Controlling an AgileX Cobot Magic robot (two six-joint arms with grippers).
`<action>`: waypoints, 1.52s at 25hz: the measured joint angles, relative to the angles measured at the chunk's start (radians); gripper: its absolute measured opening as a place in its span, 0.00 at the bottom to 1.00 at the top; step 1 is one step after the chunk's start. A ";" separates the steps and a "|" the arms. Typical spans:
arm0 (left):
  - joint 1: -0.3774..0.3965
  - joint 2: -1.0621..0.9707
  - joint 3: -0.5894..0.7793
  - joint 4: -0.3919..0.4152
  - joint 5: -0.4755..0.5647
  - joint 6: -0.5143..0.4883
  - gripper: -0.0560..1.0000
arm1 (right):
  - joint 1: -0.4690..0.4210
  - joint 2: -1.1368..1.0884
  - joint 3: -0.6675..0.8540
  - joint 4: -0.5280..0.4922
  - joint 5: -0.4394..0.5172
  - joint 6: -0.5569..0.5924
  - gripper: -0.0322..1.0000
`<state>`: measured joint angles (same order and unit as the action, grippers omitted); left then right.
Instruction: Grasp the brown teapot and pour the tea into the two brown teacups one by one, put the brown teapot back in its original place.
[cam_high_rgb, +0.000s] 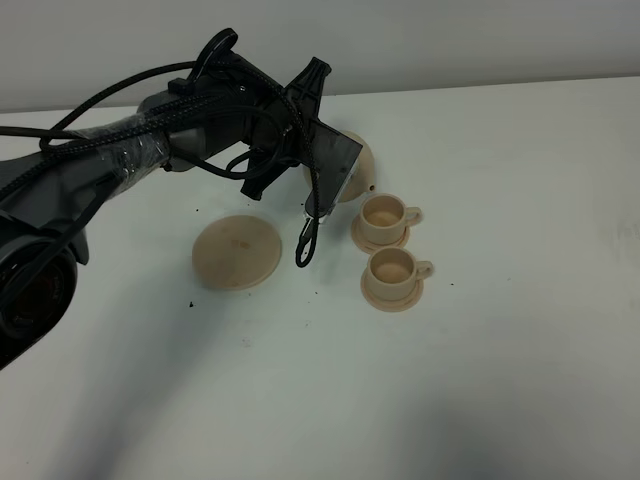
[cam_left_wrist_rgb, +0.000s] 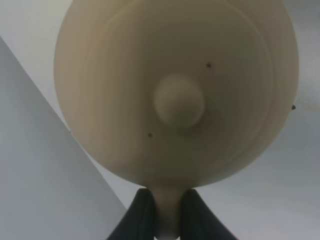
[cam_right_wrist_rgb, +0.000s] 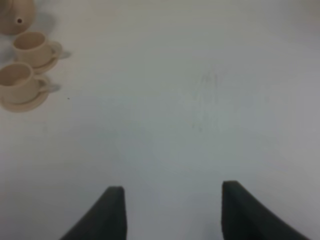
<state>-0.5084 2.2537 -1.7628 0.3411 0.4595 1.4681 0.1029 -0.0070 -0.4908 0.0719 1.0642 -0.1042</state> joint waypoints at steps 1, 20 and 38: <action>-0.002 0.000 0.000 0.007 0.000 0.007 0.20 | 0.000 0.000 0.000 0.000 0.000 0.000 0.47; -0.036 0.000 0.000 0.119 -0.048 0.034 0.20 | 0.000 0.000 0.000 0.000 0.000 0.000 0.47; -0.038 0.000 0.000 0.121 -0.087 0.164 0.20 | 0.000 0.000 0.000 0.000 0.000 0.000 0.47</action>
<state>-0.5465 2.2537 -1.7628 0.4619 0.3720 1.6316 0.1029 -0.0070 -0.4908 0.0719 1.0642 -0.1042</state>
